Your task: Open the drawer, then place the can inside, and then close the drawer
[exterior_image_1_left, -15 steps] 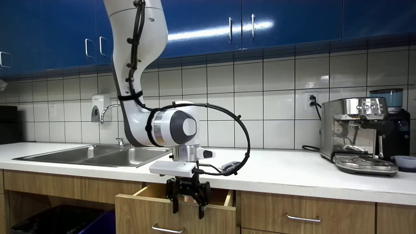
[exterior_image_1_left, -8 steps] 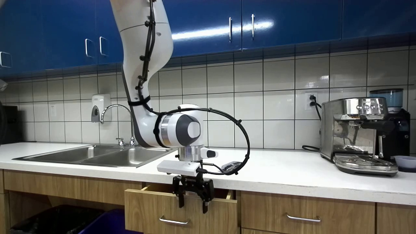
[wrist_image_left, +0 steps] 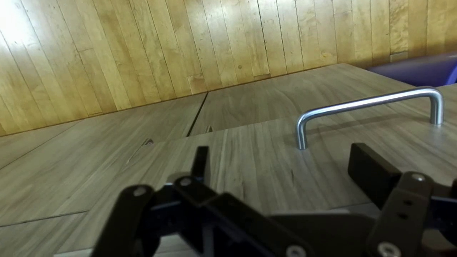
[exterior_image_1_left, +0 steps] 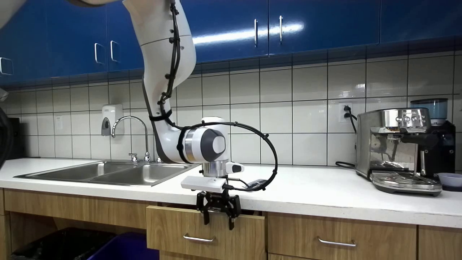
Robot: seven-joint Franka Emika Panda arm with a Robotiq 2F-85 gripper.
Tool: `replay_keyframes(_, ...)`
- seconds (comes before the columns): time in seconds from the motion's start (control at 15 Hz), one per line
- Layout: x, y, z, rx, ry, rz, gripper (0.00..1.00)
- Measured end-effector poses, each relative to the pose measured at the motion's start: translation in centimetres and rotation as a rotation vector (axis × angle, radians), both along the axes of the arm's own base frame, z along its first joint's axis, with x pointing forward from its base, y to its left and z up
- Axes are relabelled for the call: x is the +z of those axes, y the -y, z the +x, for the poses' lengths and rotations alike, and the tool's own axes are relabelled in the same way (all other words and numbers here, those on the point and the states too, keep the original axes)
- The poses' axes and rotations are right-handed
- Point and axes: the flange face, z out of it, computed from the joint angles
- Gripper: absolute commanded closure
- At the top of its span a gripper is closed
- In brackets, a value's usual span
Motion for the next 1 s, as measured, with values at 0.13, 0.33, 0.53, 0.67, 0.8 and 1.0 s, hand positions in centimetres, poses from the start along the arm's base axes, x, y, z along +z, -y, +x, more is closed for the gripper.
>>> replay_keyframes(0.13, -0.09, 0.03, 0.57, 0.001, 0.001, -0.001, 0.0)
replay_keyframes(0.33, -0.1, 0.05, 0.68, 0.0, -0.006, 0.0, 0.0)
replay_keyframes(0.53, -0.1, 0.06, 0.72, 0.0, -0.01, 0.001, 0.0)
replay_keyframes(0.67, -0.09, 0.06, 0.73, 0.0, -0.011, 0.001, 0.0)
replay_keyframes(0.8, -0.09, 0.05, 0.73, 0.0, -0.011, 0.001, 0.0)
replay_keyframes(1.0, -0.07, 0.02, 0.72, 0.001, -0.011, 0.001, 0.0)
